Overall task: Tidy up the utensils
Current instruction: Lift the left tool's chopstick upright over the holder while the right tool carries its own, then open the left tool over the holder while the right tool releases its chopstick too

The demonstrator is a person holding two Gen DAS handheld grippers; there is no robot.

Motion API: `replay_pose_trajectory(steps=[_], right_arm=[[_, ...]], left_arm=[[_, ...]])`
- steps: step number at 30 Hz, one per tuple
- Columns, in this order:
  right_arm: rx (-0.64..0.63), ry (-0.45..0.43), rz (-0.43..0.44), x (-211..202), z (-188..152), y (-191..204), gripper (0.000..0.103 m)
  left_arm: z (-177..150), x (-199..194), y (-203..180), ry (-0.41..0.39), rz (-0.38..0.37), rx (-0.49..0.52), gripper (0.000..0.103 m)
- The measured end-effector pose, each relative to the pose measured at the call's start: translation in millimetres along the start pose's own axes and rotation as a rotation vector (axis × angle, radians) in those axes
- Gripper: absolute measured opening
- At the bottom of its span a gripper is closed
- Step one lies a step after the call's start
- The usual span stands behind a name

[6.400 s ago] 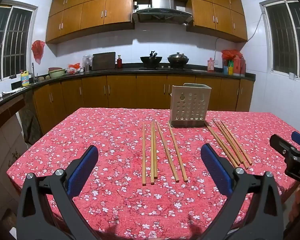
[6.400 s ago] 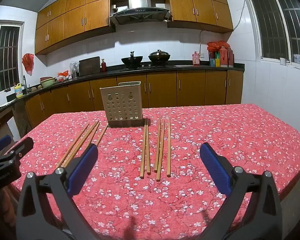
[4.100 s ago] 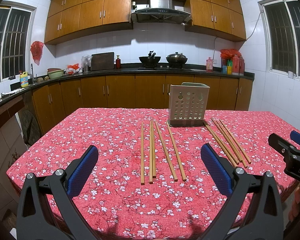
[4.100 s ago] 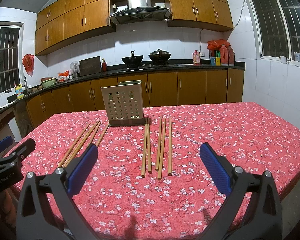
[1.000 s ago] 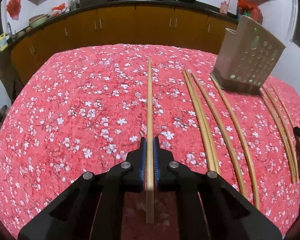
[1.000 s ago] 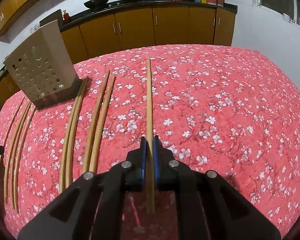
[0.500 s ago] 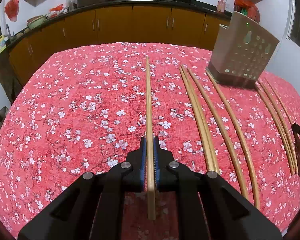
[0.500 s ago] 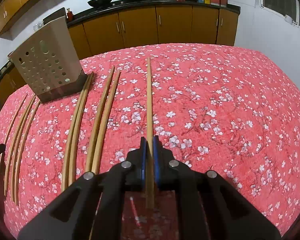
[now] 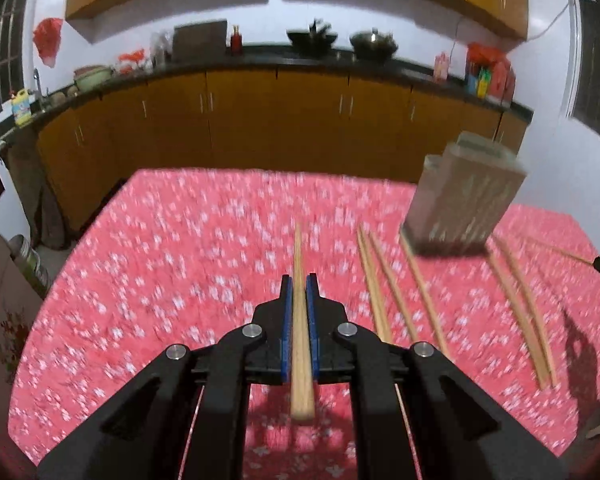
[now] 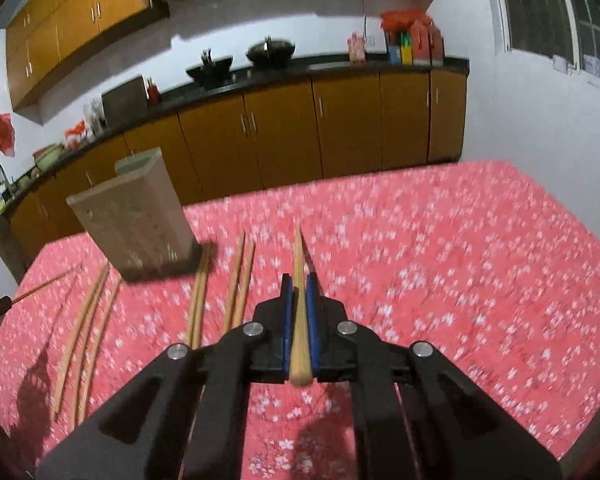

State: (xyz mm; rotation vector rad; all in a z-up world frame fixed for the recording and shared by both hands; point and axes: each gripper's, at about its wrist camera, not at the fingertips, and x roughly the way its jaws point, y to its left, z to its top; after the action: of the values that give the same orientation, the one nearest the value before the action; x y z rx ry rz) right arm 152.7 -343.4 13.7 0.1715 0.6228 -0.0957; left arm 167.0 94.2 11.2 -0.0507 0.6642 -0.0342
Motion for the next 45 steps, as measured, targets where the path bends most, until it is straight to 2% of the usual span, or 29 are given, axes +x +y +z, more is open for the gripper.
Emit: replay_pose_trajectory(steps=[8,18,22,27,30,33,35,38,45], right_arm=[[0.007,-0.117,0.003,-20,28,3,0.008],[0.007,-0.205,0.020,-31,63,14,0.008],[0.033,-0.304,0.081,-54,98,22,0.008],[0.047,-0.387,0.194,-79,132,38,0.008],[0.020,-0.372,0.259,-81,142,54,0.008],[-0.018,-0.341,0.279,-77,143,67,0.008],[-0.031,-0.316,0.287,-72,143,71,0.008],[-0.035,-0.273,0.303,-63,142,74,0.008],[-0.086,-0.161,0.315,-38,140,88,0.008]], left_arm=[[30,-29,-1,-0.130,-0.010,-0.032,0.008],[59,-40,-7,-0.205,-0.002,-0.026,0.007],[83,-57,-14,-0.279,-0.015,-0.029,0.007],[119,-94,-32,-0.430,-0.077,-0.052,0.007],[131,-107,-44,-0.503,-0.119,-0.082,0.007],[140,-111,-58,-0.569,-0.153,-0.111,0.007],[142,-106,-67,-0.586,-0.167,-0.116,0.007],[144,-91,-82,-0.580,-0.183,-0.111,0.007],[136,-49,-100,-0.507,-0.198,-0.101,0.007]])
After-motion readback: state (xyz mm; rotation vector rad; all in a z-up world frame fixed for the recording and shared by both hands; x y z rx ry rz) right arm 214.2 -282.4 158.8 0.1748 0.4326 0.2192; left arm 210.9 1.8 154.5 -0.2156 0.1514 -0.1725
